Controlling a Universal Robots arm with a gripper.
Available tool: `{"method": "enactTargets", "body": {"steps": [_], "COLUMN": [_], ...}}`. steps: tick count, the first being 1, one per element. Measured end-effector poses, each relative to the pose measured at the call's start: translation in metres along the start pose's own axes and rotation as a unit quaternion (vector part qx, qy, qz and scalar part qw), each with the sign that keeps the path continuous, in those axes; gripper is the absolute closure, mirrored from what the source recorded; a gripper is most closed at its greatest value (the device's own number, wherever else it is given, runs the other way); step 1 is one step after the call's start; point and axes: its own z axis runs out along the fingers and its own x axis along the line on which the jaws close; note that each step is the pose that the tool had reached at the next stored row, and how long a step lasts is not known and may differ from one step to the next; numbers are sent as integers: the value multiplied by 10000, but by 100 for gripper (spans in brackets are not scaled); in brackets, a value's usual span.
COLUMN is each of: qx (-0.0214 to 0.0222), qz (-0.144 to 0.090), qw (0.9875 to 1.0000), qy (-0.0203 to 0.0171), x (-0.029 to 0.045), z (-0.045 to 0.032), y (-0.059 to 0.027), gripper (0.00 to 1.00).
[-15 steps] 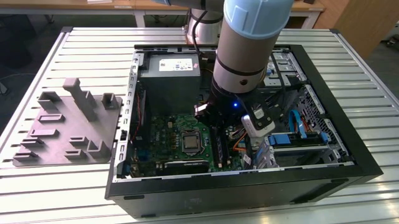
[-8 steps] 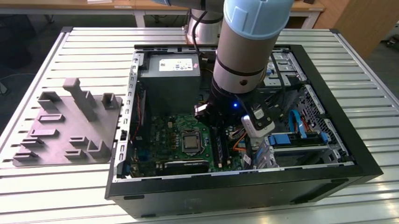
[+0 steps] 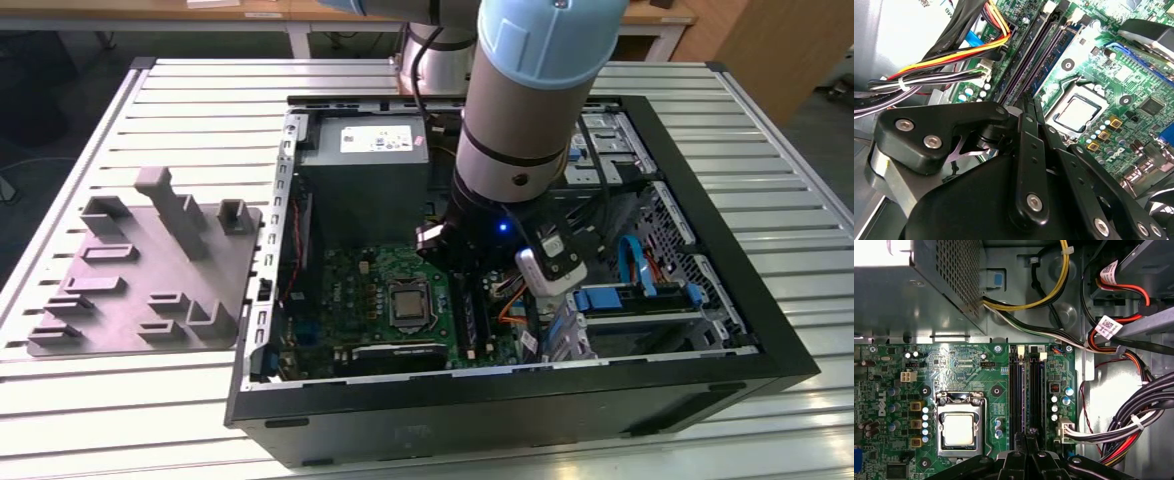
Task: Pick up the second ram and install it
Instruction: 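Insert the second ram into the second slot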
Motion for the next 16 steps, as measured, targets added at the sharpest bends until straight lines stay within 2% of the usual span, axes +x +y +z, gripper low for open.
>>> {"method": "enactTargets", "body": {"steps": [16], "qx": [-21], "qz": [-1], "qw": [10000], "qy": [-19], "x": [1], "z": [-13], "y": [1], "gripper": [89]}}
